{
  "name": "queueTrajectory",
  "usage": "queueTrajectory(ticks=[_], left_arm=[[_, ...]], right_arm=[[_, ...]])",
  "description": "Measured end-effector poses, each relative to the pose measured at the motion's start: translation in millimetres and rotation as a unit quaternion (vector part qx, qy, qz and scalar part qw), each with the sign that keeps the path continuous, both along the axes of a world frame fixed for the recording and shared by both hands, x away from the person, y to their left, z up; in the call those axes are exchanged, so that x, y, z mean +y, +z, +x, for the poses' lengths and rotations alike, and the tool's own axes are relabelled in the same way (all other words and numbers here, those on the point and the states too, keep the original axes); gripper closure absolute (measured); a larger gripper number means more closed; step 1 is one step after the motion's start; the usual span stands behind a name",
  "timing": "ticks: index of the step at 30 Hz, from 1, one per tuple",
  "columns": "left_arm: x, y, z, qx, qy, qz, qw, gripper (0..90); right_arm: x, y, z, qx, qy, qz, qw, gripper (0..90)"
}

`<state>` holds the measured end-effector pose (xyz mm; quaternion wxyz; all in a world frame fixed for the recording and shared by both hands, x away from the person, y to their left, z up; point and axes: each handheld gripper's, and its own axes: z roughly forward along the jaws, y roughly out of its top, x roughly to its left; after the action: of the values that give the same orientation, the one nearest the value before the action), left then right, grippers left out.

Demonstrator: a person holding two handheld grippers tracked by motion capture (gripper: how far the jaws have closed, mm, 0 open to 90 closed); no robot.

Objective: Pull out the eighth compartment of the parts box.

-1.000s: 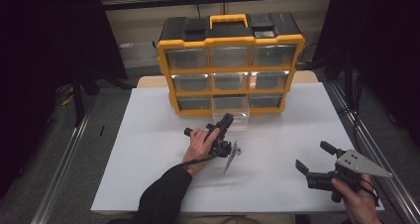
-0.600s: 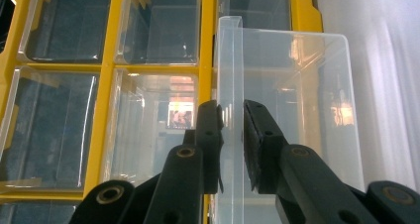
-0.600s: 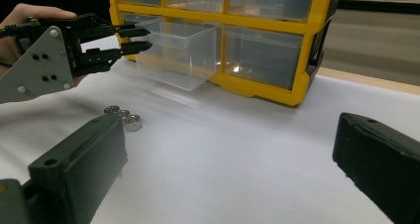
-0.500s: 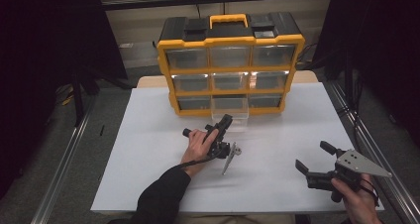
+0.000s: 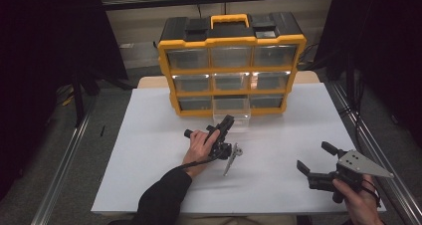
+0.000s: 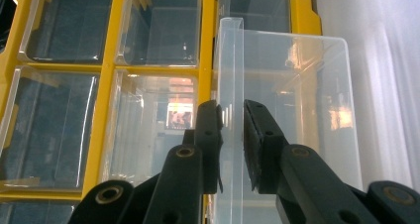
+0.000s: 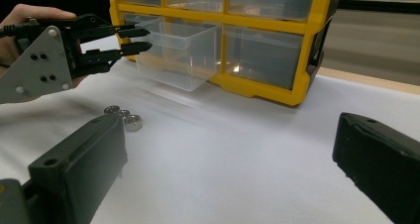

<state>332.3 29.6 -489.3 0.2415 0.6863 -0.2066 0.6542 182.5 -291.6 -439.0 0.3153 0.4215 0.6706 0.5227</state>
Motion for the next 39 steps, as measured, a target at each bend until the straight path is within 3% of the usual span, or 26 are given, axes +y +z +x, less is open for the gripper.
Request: queueTrajectory(ticks=[12,17,19,24,25,26,28,31,35,37,38,39], left_arm=[[0.3,0.7,-0.9,0.007,0.004,-0.007,0.9999,77.8],[0.6,1.3,-0.3,0.021,0.0,-0.024,0.9995,77.1],[0.8,2.5,-0.1,0.032,-0.002,-0.03,0.999,76.5],[1.3,5.6,-0.4,0.071,-0.012,-0.066,0.9952,74.7],[1.8,7.4,-2.3,0.079,-0.005,-0.071,0.9943,73.9],[1.7,7.6,-2.8,0.093,-0.007,-0.08,0.9924,73.4],[0.7,8.5,-3.9,0.101,-0.008,-0.09,0.9907,71.9],[-0.3,9.5,-4.9,0.127,-0.013,-0.121,0.9845,68.9],[1.7,14.4,-4.7,0.164,-0.012,-0.166,0.9723,62.5],[4.4,18.0,-3.9,0.183,-0.014,-0.19,0.9644,59.4],[6.3,20.1,-3.0,0.2,-0.017,-0.201,0.9587,57.6],[8.5,23.0,-2.3,0.207,-0.021,-0.207,0.9561,56.0]], right_arm=[[0.1,0.1,-0.4,-0.001,-0.002,0.0,1.0,0.0],[0.0,0.1,-0.2,0.0,-0.001,0.001,1.0,0.1],[0.3,0.1,-0.1,-0.001,-0.002,0.0,1.0,0.1],[-0.2,0.3,-0.3,-0.001,-0.002,0.001,1.0,0.1],[-0.2,0.2,-0.2,-0.001,-0.001,0.002,1.0,0.1],[-0.3,0.3,-0.3,-0.002,-0.003,0.0,1.0,0.0],[0.0,0.3,-0.4,-0.001,-0.003,0.001,1.0,0.0],[0.2,0.4,-0.5,-0.001,-0.002,0.001,1.0,0.0],[-0.5,0.4,-0.6,-0.001,-0.001,0.001,1.0,0.0],[-0.6,0.5,-0.7,0.0,-0.001,0.002,1.0,0.0],[-0.8,0.5,-0.5,0.0,0.0,0.001,1.0,0.0],[-0.7,0.4,-0.4,0.001,0.002,0.002,1.0,0.0]])
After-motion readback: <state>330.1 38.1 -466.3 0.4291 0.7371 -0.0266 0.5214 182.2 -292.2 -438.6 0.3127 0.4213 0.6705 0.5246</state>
